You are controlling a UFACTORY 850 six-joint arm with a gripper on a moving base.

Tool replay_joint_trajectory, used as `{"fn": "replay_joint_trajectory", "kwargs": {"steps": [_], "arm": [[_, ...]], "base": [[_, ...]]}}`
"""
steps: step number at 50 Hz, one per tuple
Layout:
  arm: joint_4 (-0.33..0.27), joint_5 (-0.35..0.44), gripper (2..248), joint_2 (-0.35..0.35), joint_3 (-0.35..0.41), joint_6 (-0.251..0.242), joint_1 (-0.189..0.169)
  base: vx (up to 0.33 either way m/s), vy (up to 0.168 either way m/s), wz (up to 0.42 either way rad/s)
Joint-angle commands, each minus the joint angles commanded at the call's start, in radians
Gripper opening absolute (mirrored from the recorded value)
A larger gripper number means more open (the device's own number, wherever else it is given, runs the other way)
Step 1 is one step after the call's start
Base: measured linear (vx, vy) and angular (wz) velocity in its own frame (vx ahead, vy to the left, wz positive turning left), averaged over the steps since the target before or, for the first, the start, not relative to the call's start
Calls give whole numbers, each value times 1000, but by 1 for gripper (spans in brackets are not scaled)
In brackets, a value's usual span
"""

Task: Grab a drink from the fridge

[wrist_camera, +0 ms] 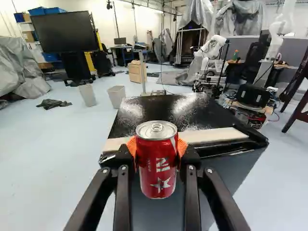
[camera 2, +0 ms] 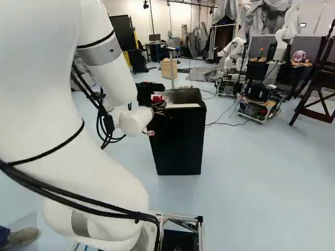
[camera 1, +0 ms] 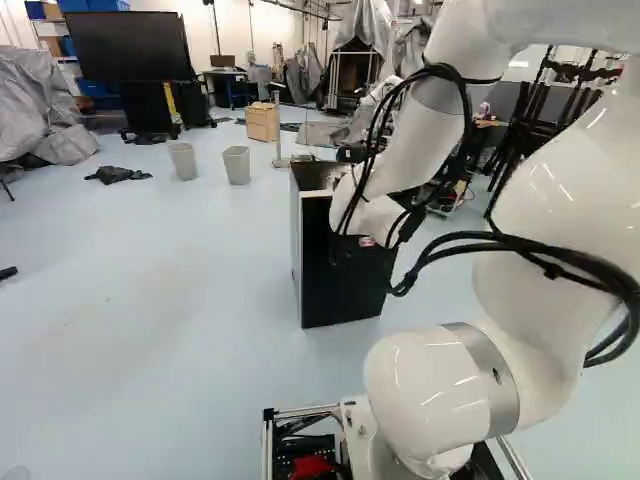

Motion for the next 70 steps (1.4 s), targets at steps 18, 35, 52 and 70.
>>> {"fn": "replay_joint_trajectory", "kwargs": {"steps": [18, 35, 52, 70], "arm": [[-19, -58, 100, 114, 113, -2, -5], [-32, -95, 100, 186, 186, -3, -8], [-39, -116, 100, 227, 226, -3, -10], [-40, -120, 100, 236, 235, -3, -11]], "base": [[0, 0, 0], [0, 0, 0], [0, 0, 0], [0, 0, 0]]}}
